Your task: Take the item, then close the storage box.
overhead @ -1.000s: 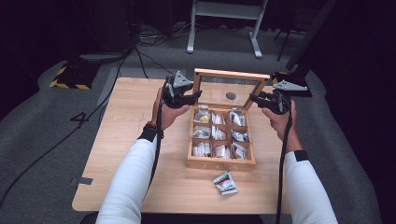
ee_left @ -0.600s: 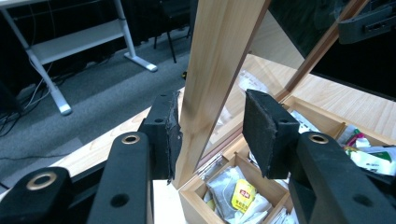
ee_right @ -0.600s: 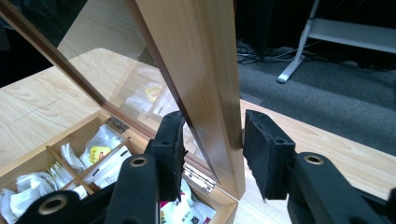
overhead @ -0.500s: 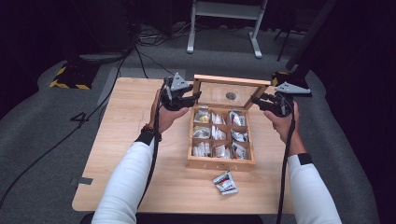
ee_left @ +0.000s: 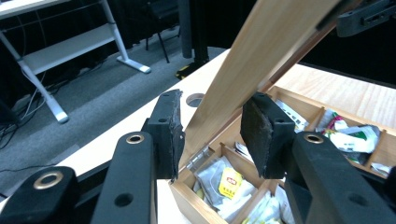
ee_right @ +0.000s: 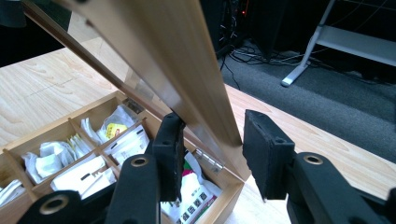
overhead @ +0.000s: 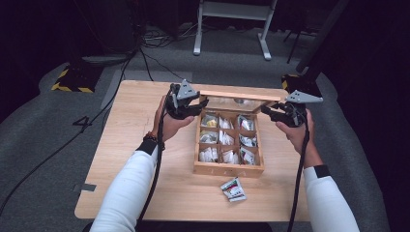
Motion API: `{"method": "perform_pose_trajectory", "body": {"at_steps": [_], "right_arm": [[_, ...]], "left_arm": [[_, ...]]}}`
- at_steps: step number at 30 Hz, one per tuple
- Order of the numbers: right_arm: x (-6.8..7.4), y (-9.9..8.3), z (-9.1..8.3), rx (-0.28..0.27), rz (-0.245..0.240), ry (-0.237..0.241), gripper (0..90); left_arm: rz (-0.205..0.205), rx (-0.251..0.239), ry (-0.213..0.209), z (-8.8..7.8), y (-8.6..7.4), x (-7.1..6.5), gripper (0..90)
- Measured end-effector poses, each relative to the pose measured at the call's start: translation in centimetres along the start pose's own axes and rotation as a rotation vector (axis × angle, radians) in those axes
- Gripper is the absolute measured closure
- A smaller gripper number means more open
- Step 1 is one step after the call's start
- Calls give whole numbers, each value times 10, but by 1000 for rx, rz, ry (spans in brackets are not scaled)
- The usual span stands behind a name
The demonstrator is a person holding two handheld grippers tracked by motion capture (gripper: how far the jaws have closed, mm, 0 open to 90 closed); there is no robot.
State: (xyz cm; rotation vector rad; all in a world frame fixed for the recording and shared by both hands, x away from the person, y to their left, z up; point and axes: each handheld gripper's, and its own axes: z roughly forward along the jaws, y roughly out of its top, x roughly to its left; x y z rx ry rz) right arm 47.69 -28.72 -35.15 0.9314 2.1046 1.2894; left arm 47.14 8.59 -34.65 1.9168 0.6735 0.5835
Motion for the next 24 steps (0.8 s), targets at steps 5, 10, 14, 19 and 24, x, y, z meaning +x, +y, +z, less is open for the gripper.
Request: {"method": "perform_pose_trajectory", "body": {"at_steps": [5,10,14,19,24], "right_arm": [[3,-5,-2,-6,-2,3,590],[6,-9,-4,-6,-6,12,582],[10,-15,-8,7,-22,17,574],[14,-22,-13,6,-32,30,574],[17,-26,-19,-2,-20,38,582]], "left_arm": [[8,-9,-6,-4,-6,-3,583],[3,-16,-23,-7,-13,-6,579],[14,-18,-26,-10,-19,-13,578],[28,-14,-31,-12,-25,-17,570],[42,-6,-30,-14,-28,-21,570]]}}
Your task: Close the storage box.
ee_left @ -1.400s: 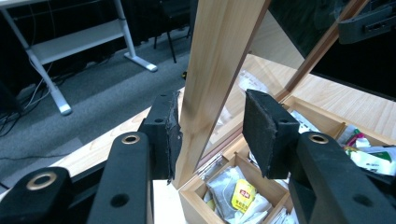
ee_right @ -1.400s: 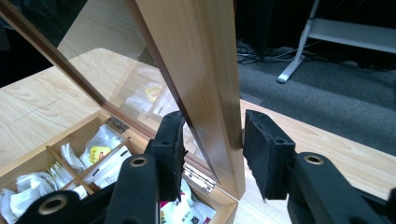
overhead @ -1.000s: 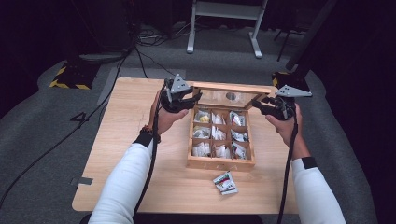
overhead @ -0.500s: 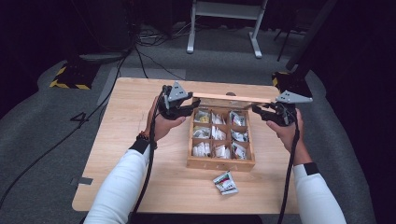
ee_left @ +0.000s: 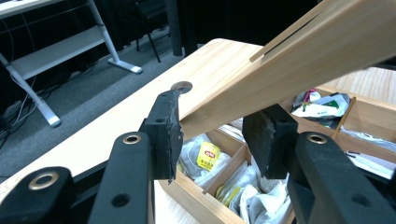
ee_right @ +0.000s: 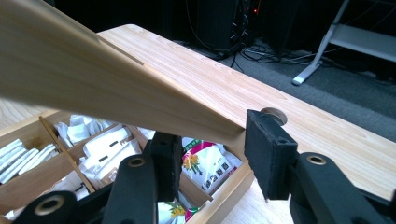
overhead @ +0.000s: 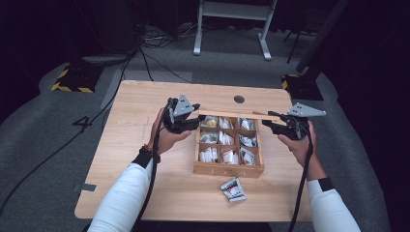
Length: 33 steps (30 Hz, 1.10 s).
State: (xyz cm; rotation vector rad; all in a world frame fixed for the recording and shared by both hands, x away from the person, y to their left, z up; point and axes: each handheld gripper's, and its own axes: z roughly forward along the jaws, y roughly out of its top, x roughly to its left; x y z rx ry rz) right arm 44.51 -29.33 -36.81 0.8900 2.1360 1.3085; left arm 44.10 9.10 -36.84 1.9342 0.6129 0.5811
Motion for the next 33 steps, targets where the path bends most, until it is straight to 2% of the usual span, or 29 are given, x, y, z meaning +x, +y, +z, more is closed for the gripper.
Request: {"method": "perform_pose_trajectory", "body": {"at_steps": [8,19,33], "right_arm": [[6,-5,-9,-17,-1,14,578],[16,-12,-20,-7,-31,25,577],[27,-20,-29,-6,-56,29,568]], "left_arm": [[4,-8,-8,-7,-4,-7,565],[25,20,-30,-12,-11,-13,545],[18,31,-43,-17,-20,-19,544]]}}
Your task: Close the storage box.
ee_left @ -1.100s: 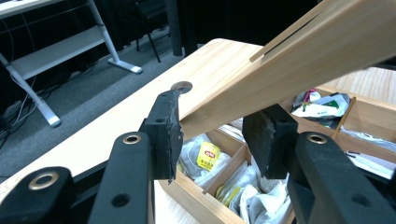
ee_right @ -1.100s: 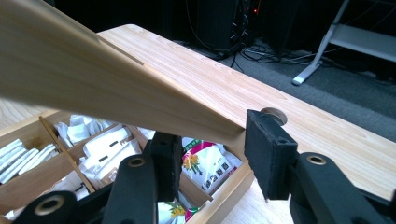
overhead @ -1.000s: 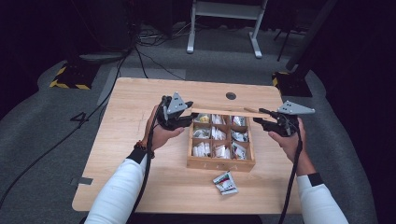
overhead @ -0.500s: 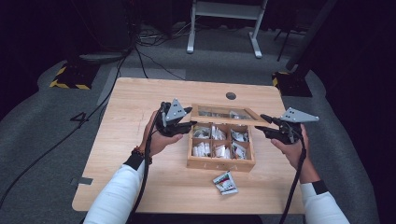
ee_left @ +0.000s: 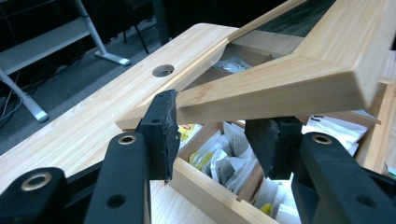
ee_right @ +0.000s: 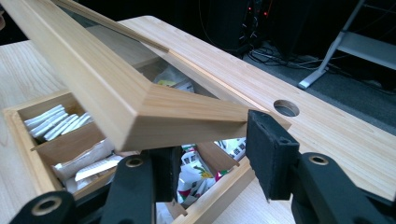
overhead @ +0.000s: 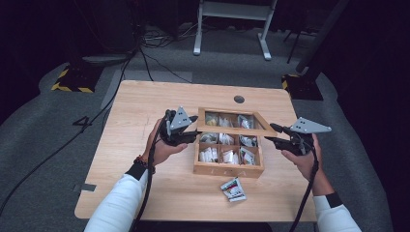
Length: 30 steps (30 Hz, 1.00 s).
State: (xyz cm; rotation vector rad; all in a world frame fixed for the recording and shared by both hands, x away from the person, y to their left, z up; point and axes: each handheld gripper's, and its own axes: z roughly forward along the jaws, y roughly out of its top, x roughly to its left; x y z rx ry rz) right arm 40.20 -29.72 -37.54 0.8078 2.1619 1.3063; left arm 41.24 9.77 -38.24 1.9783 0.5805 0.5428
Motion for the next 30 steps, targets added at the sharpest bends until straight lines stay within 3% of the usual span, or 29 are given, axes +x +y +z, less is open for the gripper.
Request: {"method": "perform_pose_trajectory", "body": {"at_steps": [15,30], "right_arm": [[10,-8,-9,-8,-2,9,562],[16,-21,-10,29,3,32,543]], "left_arm": [[12,3,-18,-10,-6,-8,543],[-3,26,-27,-13,-21,-13,526]]}}
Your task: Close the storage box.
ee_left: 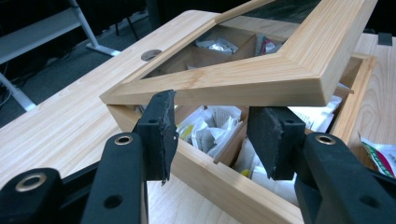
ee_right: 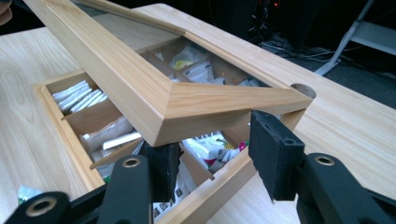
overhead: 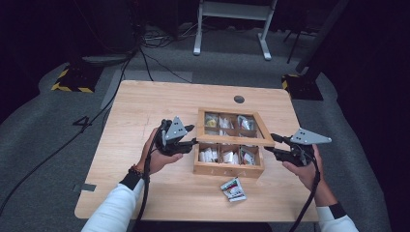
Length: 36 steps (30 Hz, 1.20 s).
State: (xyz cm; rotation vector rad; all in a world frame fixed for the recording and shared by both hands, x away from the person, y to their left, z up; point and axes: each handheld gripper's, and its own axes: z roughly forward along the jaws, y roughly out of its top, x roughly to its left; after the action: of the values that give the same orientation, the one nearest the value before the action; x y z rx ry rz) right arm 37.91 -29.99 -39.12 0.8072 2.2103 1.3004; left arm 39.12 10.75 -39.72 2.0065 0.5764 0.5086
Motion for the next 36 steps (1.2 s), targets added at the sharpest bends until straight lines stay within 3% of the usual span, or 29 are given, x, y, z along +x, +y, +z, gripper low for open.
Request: {"method": "perform_pose_trajectory", "body": {"at_steps": [16,36], "right_arm": [[11,-6,-2,34,-18,22,451],[16,-21,2,78,-4,46,420]], "left_arm": [[-5,26,-8,3,-10,-8,525],[9,85,-34,9,-22,-12,482]]}}
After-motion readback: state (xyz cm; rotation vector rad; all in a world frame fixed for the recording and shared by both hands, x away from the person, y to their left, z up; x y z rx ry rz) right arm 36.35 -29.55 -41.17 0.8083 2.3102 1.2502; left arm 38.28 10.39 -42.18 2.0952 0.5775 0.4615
